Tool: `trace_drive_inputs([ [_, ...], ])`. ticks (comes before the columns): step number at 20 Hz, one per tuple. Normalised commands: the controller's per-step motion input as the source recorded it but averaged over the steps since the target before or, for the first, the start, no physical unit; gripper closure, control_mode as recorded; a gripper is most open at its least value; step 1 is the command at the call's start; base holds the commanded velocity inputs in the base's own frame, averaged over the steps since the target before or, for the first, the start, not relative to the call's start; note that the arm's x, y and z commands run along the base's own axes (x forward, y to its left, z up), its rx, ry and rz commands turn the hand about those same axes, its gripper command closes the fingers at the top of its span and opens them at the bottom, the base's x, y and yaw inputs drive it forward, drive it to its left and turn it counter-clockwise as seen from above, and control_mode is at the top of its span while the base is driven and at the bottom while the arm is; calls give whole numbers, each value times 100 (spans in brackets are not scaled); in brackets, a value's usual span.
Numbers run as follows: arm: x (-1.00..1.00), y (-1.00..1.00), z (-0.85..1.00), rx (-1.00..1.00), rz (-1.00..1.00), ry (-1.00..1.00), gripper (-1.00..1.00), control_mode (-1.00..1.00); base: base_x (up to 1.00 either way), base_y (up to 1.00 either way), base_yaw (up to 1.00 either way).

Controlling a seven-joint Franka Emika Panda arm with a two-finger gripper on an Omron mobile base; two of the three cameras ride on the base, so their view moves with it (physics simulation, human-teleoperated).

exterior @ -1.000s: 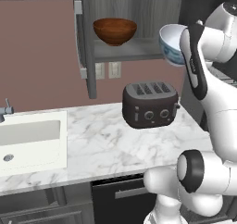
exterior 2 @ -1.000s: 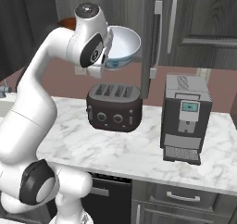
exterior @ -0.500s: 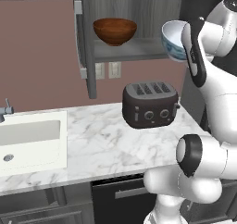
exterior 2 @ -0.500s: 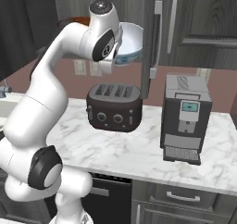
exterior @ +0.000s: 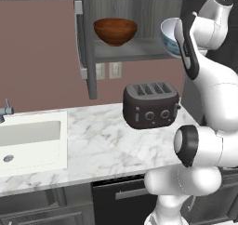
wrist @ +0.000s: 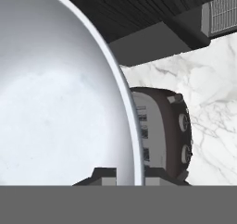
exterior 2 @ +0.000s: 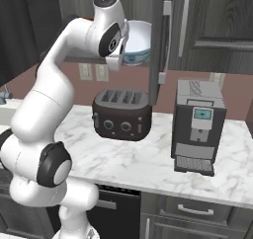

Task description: Open the cabinet. Pick the bowls from the counter and place them in the cabinet. Then close the cabinet.

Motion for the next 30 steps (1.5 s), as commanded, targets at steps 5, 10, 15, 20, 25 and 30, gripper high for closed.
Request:
trace_drive_inputs([
  [5,47,0,0,0,0,0,100,-100,0,0,0],
  [10,36,0,-1,0,0,0,100,-100,0,0,0],
  [15,12,0,-9,0,0,-1,100,-100,0,0,0],
  [20,8,0,-13,0,0,-1,100,-100,0,0,0],
  [25,35,0,-16,0,0,0,100,-100,0,0,0],
  [30,52,0,-5,-2,1,-9,100,-100,0,0,0],
])
